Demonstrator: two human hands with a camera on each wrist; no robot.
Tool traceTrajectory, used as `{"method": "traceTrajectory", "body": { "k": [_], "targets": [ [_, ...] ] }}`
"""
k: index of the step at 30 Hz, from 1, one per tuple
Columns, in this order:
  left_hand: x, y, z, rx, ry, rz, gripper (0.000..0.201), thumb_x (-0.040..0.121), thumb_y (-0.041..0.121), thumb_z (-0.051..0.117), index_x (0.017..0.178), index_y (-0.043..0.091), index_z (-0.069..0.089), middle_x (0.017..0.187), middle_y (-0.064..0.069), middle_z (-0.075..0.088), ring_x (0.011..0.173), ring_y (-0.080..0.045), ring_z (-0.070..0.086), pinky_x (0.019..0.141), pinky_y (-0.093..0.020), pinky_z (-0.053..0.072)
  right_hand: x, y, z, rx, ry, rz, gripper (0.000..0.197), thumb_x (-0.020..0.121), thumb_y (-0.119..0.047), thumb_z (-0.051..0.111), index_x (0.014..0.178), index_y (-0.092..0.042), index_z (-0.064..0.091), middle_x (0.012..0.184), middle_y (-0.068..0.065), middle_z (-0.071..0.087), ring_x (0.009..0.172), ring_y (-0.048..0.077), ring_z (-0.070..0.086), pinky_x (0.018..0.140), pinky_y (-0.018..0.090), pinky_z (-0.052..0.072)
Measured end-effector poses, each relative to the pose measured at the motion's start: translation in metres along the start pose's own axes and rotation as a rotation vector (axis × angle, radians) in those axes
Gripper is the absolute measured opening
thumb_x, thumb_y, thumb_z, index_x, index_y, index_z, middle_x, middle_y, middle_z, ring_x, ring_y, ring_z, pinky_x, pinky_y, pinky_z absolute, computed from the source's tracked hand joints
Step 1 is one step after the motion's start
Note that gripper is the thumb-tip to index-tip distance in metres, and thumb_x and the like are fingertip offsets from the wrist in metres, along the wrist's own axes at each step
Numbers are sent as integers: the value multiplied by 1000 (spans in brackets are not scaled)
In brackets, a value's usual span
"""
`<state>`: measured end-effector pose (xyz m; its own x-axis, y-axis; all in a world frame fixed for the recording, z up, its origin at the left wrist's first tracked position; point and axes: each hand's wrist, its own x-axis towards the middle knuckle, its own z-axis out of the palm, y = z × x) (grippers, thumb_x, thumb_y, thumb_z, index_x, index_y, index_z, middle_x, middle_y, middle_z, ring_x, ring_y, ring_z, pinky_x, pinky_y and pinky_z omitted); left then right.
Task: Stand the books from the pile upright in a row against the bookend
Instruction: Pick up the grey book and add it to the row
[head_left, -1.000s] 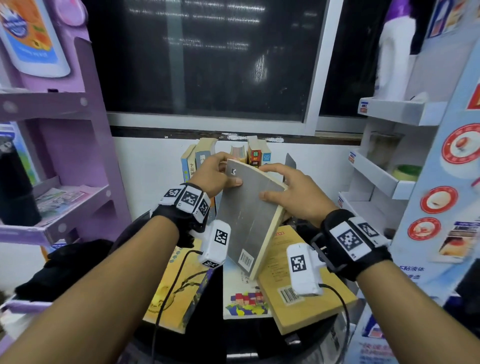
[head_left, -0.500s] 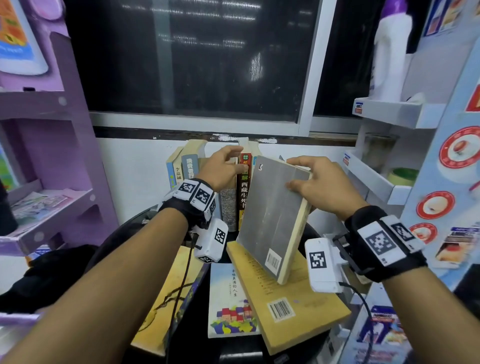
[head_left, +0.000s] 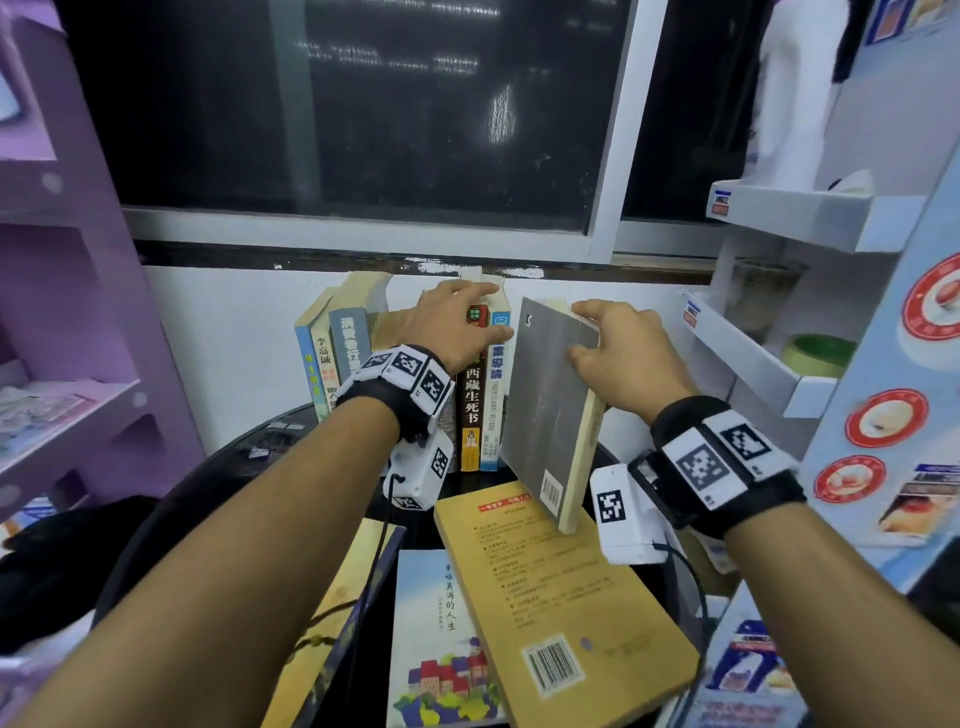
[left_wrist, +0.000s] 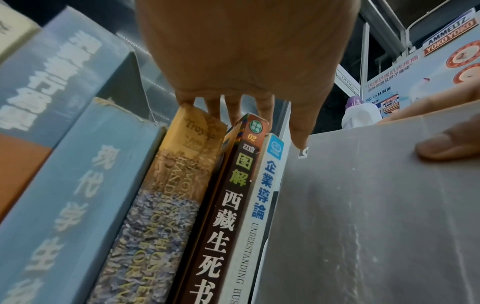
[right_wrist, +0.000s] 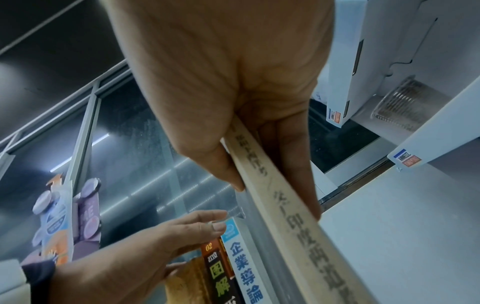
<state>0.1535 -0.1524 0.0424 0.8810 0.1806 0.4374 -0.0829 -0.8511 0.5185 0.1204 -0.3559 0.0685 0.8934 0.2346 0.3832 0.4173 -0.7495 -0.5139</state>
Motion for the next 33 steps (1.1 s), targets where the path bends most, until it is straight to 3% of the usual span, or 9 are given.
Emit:
{"method": "traceTrajectory", "body": {
  "k": [3,5,11,14,19,28,31,33],
  "targets": [
    [3,-3,3,68,6,12,62,79,57,63,135,39,46,148,3,37,131,-22,38,105,-48,38,7,0,8,-38,15,1,37,92,-13,52,129,-17,56,96,5,48,108,31,53,83,33,47],
    [6,-5,3,98,24,30,63,78,57,65,135,38,46,144,5,39,128,-20,40,103,-45,41,13,0,14,-45,4,5,37,93,-13,51,129,-16,55,104,9,56,110,31,52,83,30,43],
    [15,-18,5,55,34,67,63,76,49,72,133,37,48,138,8,39,122,-15,46,98,-41,47,28,-2,34,-47,3,14,37,94,-15,51,131,-17,54,118,15,60,110,33,53,90,34,45],
    [17,-24,7,42,40,112,62,79,45,71,135,36,47,145,8,39,127,-15,44,102,-34,40,38,-6,44,-37,9,2,38,94,-15,51,132,-17,53,119,16,60,109,33,55,92,38,47],
    [16,-34,6,26,40,140,64,79,50,69,136,40,44,151,9,36,135,-15,39,110,-42,36,51,-11,58,-41,15,-28,40,96,-16,53,135,-17,51,125,16,58,113,34,55,95,38,46],
    [12,-33,6,63,62,184,62,81,50,66,138,40,42,151,10,36,134,-10,38,104,-36,37,67,-9,79,5,22,-34,40,98,-19,51,138,-20,48,129,15,57,120,32,51,96,39,46],
    [12,-34,6,66,66,184,62,82,51,65,138,41,41,151,10,34,133,-10,40,102,-34,39,72,-4,90,8,0,-36,41,96,-19,51,137,-23,49,129,17,56,129,35,44,101,42,43],
    [12,-35,7,76,65,188,62,82,52,64,138,41,41,151,10,34,132,-11,40,101,-35,40,75,-1,95,2,-4,-26,41,96,-22,53,136,-26,49,128,17,57,126,34,47,99,42,45]
  ]
}}
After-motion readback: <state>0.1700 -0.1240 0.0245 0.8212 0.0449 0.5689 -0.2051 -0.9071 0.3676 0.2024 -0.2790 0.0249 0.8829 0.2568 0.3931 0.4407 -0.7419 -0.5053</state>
